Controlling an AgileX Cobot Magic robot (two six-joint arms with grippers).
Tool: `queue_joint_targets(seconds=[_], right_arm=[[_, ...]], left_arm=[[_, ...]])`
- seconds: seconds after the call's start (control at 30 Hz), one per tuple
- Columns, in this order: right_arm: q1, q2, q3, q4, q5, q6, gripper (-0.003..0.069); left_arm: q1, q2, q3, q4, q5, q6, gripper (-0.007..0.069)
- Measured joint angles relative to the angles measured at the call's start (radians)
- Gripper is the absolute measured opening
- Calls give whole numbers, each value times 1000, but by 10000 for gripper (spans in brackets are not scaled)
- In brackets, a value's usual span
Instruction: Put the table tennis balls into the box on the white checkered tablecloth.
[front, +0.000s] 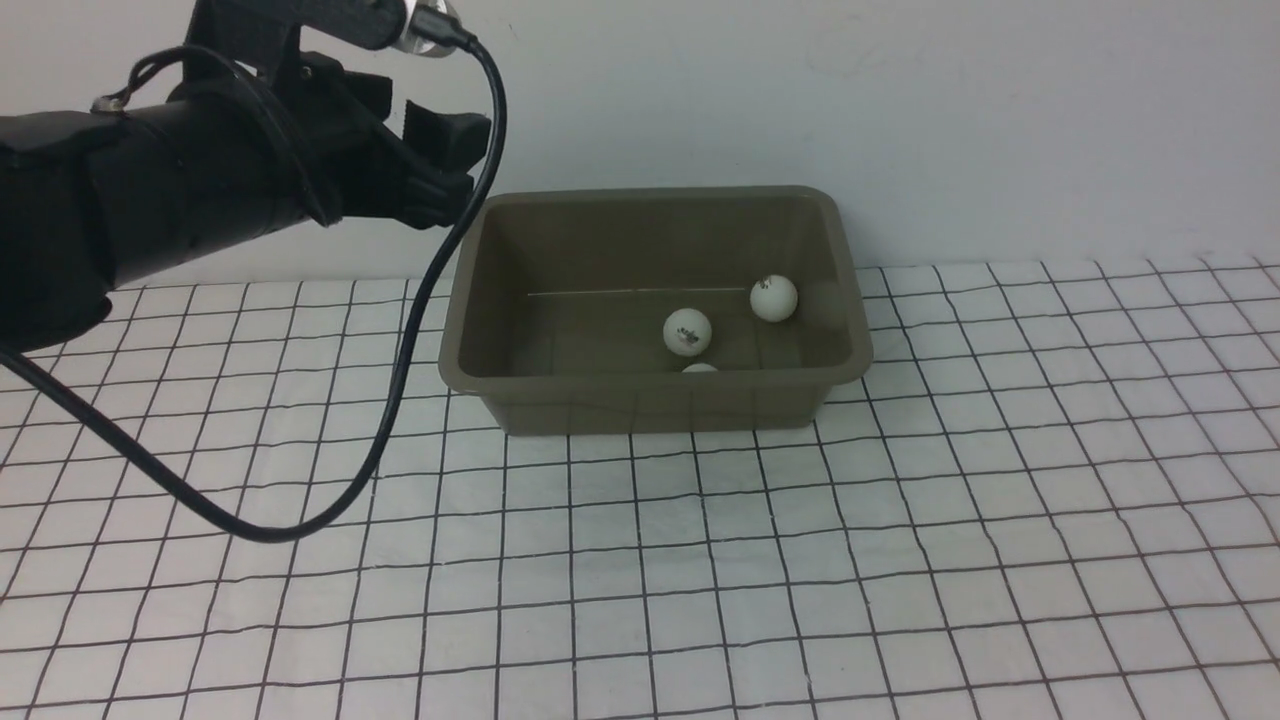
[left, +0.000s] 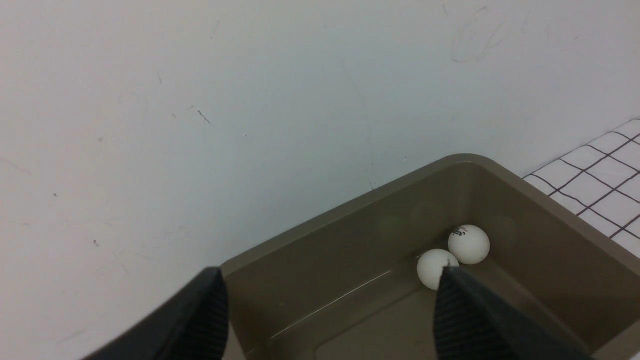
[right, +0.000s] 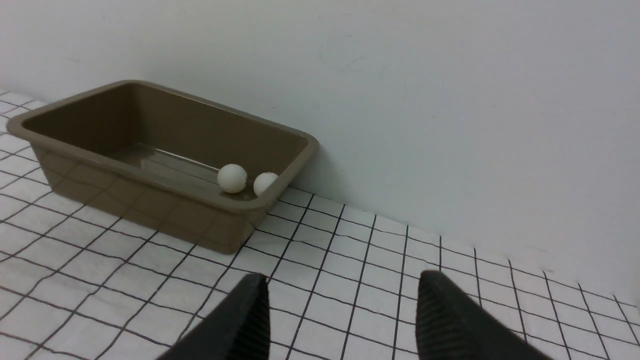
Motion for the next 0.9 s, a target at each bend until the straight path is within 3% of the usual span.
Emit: queue_joint_targets(seconds=[0.47, 0.9], right_arm=[[0, 0, 0, -28, 134, 16, 356], [0, 0, 201, 87, -25, 17, 355]], left_arm=[[0, 0, 0, -2, 17, 0, 499], [0, 0, 0, -2, 51, -19, 499]])
